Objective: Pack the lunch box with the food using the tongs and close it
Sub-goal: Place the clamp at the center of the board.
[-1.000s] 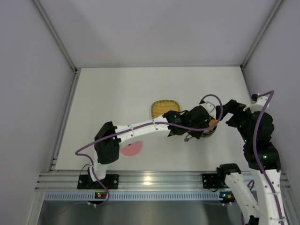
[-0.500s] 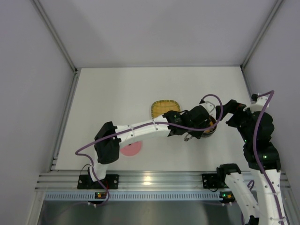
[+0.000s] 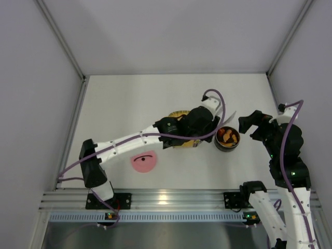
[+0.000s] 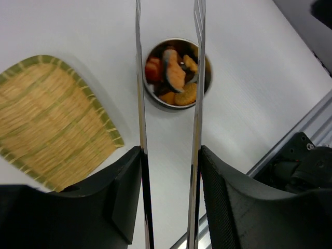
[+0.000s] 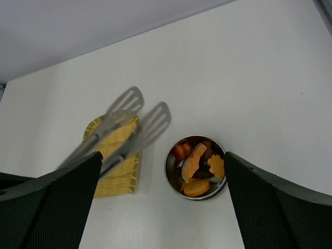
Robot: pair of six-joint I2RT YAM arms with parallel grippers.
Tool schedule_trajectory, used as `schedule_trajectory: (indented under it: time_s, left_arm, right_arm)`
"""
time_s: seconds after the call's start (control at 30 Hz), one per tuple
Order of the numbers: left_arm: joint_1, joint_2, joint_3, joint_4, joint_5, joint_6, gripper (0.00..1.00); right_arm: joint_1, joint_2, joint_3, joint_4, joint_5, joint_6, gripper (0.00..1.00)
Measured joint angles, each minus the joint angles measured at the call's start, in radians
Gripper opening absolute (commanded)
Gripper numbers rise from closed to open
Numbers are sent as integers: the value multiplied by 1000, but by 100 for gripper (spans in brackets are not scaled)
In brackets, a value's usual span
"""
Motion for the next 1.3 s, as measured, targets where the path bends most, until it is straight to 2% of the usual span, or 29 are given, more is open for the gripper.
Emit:
schedule_trajectory:
  time_s: [0.13,0.3,0.4,0.57,0.73,0.9,0.97,1.3]
  left_arm:
    - [86,-161,-124,1,-56,-50,52]
    - [471,-349,-351,13,-126,-128,54]
    - [632,-372,-445,18,-158,-161,54]
    - [758,-311,-526,49,-134,-216,53]
    - [846,-192,-563,106,-101,-254,54]
    - [861,-49,-563,150,-69,-274,59]
    - [861,-11,-563,157,-54,-278,67]
    - [861,32,-563,202,-2,-278,84]
  right_arm:
    - [0,0,0,0,0,0,100]
    - [0,0,0,1,-12,2,99]
    - [0,2,0,1,-27,2,99]
    - [0,15,0,0,-47,3,99]
    - [0,18,0,0,-56,2,99]
    - [0,24,15,-1,-69,2,99]
    - [0,26,19,-3,-71,1,99]
    - [0,65,30,-12,-82,-10,99]
